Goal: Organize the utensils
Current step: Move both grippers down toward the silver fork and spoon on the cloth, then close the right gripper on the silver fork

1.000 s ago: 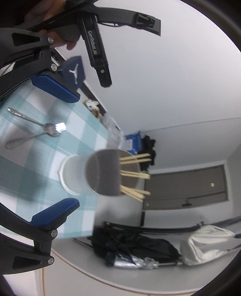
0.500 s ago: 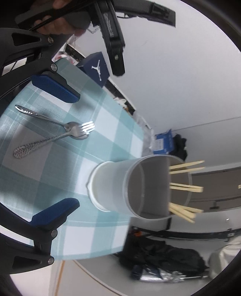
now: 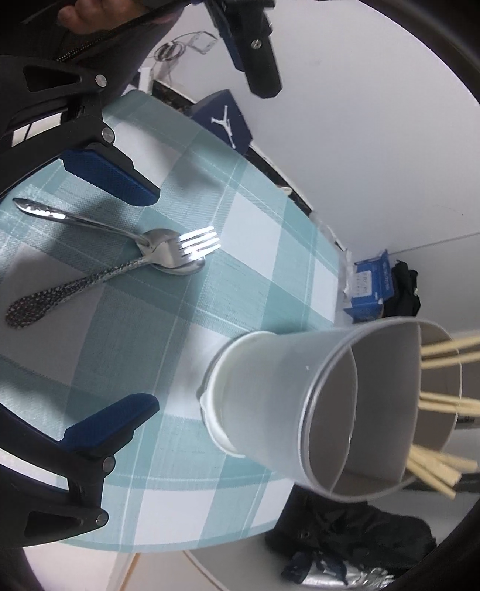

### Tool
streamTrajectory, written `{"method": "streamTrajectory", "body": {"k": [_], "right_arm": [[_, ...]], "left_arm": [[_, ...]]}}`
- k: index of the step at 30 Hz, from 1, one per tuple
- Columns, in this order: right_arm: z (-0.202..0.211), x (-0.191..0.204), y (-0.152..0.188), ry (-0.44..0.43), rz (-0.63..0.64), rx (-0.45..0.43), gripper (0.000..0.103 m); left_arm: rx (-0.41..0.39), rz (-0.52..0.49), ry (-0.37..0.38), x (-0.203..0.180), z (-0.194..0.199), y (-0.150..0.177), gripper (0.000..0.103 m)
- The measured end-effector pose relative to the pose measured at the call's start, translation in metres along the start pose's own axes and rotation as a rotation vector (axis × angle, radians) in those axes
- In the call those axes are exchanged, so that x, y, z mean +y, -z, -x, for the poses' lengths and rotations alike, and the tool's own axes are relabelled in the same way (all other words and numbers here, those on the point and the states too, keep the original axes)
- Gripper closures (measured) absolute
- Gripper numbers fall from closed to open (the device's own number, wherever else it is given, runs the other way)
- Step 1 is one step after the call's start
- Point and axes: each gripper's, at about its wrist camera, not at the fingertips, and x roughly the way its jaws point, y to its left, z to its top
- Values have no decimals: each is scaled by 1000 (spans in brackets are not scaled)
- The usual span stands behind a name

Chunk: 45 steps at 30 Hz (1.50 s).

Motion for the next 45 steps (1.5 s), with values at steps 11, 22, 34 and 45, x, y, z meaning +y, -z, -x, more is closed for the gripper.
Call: {"method": "streamTrajectory", "body": {"k": [11, 22, 34, 45], "right_arm": [[-20, 20, -20, -43, 116, 52, 24], [-57, 46, -31, -74, 239, 162, 57], [-65, 53, -35, -30, 320, 162, 83], [-42, 37, -40, -27, 241, 91, 83]], "left_arm": [[-2, 94, 53, 25, 3, -14, 1], [10, 222, 55, 50, -2, -19, 1], [-4, 202, 50, 49, 1, -20, 1], [-7, 182, 27, 46, -1, -21, 1]]}}
